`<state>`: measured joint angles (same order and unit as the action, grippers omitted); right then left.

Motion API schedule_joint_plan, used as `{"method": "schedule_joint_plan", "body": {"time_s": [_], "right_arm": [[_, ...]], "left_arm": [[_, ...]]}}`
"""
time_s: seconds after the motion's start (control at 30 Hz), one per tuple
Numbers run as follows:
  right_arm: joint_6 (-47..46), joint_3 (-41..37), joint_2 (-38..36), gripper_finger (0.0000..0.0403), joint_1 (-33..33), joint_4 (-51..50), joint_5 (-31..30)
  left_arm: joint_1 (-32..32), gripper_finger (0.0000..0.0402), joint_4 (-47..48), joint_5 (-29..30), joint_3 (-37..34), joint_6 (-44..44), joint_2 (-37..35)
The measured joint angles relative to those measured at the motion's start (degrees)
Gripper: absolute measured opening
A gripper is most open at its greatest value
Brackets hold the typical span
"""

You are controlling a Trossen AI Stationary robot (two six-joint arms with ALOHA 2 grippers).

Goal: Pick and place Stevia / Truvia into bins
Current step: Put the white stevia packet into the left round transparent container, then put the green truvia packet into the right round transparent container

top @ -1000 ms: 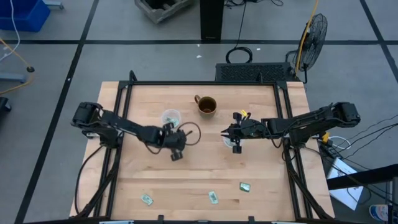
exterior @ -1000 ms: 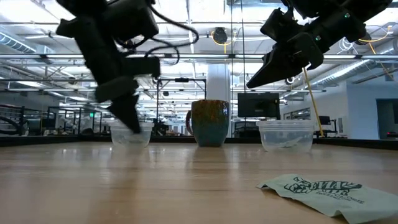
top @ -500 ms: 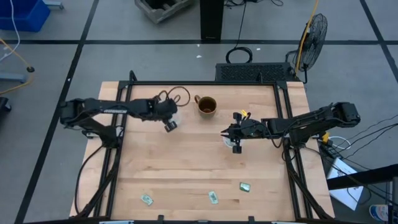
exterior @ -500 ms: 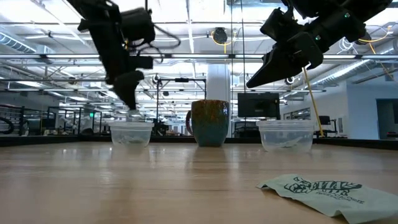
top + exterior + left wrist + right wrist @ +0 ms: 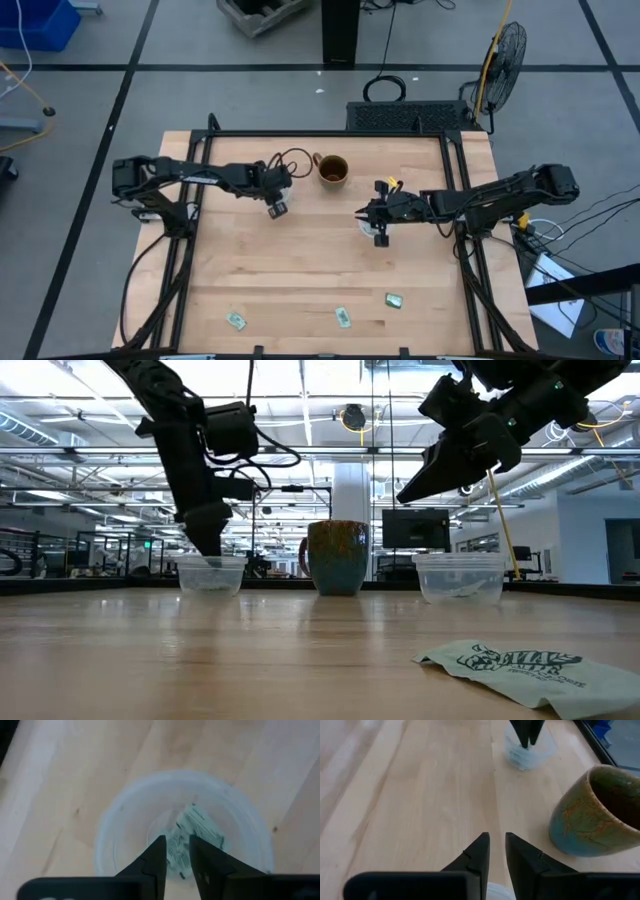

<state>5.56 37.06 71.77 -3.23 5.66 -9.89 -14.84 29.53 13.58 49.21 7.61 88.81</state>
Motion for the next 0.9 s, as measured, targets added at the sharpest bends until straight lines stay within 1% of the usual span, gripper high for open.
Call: {"method": "schedule_joint_plan", "body": {"time_s": [0.1,0.17,0.3,0.4,0.5,0.6,0.77,0.9], "right_arm": [[-0.11,0.00,0.00,0.0063,-0.58,-0.08,1.99],[0.01,0.00,0.00,0.0068,-1.47,-0.15,4.34],[0.01,0.00,-2.14,0.0078,-4.70,-1.25,7.41],[-3.21,0.04,-5.15,0.0087,-8.70,-4.63,7.17],[-7.77,0.04,-7.97,0.0095,-14.39,-8.93,7.09],[-13.02,0.07,-8.44,0.0100,-20.77,-10.15,6.28],[-21.23,0.04,-4.90,0.0099,-29.79,-10.94,5.14],[-27.79,0.03,0.98,0.0095,-34.51,-10.80,1.44]], "left_arm": [[0.16,0.0106,0.25,0.29,-0.02,-0.02,0.05],[0.39,0.0113,0.04,0.37,0.00,-0.08,0.05],[1.24,0.0117,0.38,0.02,0.10,-0.41,-1.50],[2.32,0.0117,1.70,0.06,1.56,-0.41,-4.02],[3.70,0.0118,1.35,1.61,3.79,0.95,-7.53],[5.32,0.0118,-0.54,2.06,5.85,1.99,-10.37],[8.16,0.0118,-9.67,2.07,7.15,0.22,-12.99],[10.25,0.0118,-15.80,2.56,7.06,-0.48,-13.22]]}}
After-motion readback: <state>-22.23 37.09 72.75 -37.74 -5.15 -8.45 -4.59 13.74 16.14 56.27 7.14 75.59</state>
